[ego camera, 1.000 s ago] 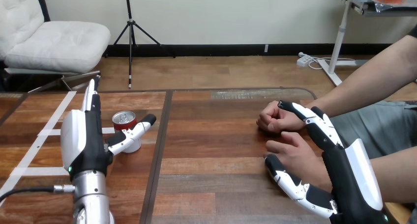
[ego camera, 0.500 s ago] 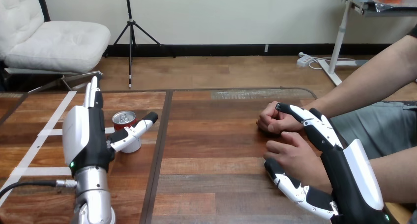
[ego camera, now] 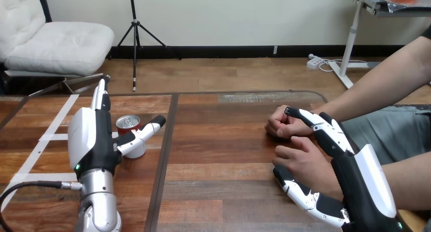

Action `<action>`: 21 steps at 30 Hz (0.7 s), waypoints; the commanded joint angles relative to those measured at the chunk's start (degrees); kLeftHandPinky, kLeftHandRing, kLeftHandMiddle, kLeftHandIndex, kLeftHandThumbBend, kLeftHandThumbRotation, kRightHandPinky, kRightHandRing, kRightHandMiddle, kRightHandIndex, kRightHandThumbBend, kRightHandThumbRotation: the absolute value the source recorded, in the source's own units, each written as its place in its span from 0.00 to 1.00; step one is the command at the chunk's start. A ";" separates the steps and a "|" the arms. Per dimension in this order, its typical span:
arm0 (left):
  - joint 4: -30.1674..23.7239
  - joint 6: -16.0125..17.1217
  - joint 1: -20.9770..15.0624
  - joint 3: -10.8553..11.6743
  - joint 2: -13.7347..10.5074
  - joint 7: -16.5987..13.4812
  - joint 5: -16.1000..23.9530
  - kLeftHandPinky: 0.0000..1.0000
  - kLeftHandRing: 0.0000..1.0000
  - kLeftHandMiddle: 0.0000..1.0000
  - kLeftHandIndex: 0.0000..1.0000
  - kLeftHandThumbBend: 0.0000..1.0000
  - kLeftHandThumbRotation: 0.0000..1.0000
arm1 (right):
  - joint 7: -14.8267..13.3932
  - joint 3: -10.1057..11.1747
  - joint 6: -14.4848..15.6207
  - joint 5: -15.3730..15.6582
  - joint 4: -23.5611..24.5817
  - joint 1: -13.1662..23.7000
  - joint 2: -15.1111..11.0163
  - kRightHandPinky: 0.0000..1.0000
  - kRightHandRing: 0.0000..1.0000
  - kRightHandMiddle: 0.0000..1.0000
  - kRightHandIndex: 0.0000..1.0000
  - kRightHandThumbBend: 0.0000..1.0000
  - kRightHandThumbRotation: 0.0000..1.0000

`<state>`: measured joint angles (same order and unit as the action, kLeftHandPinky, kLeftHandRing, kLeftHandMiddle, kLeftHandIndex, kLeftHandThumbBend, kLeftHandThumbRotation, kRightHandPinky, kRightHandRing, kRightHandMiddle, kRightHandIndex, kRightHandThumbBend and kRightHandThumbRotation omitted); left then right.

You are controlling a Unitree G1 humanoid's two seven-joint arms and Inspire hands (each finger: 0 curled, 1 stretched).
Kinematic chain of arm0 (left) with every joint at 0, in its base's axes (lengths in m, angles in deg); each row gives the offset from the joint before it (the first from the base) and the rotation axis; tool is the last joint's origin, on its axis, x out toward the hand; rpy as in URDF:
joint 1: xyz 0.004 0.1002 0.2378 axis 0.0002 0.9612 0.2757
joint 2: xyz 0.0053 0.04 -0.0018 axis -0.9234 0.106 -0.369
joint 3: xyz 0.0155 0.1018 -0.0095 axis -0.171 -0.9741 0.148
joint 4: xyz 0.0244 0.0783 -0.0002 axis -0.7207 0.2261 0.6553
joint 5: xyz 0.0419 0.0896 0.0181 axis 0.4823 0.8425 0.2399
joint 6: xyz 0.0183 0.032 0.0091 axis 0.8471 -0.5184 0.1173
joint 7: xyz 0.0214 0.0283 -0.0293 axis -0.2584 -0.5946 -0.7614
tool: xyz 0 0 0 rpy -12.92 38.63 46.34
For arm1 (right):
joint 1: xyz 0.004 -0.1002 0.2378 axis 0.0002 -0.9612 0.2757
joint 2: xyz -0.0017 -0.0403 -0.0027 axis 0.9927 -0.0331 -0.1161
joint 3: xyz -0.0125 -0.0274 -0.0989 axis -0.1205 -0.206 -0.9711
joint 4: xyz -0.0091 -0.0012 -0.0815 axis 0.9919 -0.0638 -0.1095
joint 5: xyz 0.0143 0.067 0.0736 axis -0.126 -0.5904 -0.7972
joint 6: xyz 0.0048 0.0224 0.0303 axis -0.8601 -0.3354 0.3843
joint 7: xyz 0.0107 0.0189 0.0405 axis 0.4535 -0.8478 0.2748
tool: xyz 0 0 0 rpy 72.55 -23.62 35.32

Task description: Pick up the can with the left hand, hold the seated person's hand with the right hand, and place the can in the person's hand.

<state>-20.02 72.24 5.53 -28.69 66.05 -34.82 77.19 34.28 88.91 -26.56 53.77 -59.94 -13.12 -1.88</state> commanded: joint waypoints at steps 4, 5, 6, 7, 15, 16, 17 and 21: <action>1.88 -0.60 -5.76 -1.64 -1.90 -0.29 1.31 0.79 0.89 0.95 0.96 0.91 0.50 | -0.02 0.10 -0.72 -0.54 0.89 3.19 -0.41 1.00 0.92 0.88 0.86 0.43 0.34; 2.30 -0.57 -6.01 -1.73 -1.94 -0.34 1.36 0.79 0.89 0.95 0.96 0.91 0.50 | -0.03 0.12 -0.73 -0.60 0.90 3.15 -0.40 1.00 0.92 0.88 0.86 0.43 0.34; 2.58 -0.51 -6.17 -1.78 -1.96 -0.37 1.36 0.79 0.89 0.95 0.96 0.91 0.50 | -0.04 0.13 -0.74 -0.62 0.91 3.11 -0.39 1.00 0.92 0.88 0.86 0.43 0.34; 2.78 -0.47 -6.29 -1.82 -1.98 -0.40 1.35 0.79 0.89 0.95 0.96 0.91 0.50 | -0.05 0.15 -0.74 -0.63 0.92 3.08 -0.38 1.00 0.92 0.88 0.86 0.43 0.34; 5.12 -0.66 -7.68 -2.67 -2.38 -0.75 1.40 0.79 0.89 0.95 0.96 0.92 0.51 | -0.35 0.40 -0.76 0.04 1.06 3.01 -0.49 1.00 0.92 0.88 0.86 0.43 0.34; 5.33 -0.64 -7.79 -2.75 -2.42 -0.81 1.43 0.79 0.89 0.95 0.96 0.92 0.51 | -0.33 0.41 -0.79 0.07 1.06 3.01 -0.53 1.00 0.92 0.88 0.86 0.43 0.34; 5.78 -0.57 -8.02 -2.89 -2.50 -0.99 1.59 0.79 0.89 0.95 0.96 0.92 0.51 | -0.30 0.43 -0.73 0.11 1.12 2.98 -0.57 1.00 0.92 0.88 0.86 0.43 0.34; 7.13 -0.31 -8.67 -3.26 -2.71 -1.54 1.96 0.79 0.88 0.95 0.95 0.91 0.52 | -0.04 0.46 -0.36 0.07 1.44 2.80 -0.65 1.00 0.93 0.89 0.86 0.42 0.35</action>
<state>-14.18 71.51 2.44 -30.87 65.24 -35.11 78.18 34.29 88.91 -26.57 53.90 -59.94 -13.12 -1.89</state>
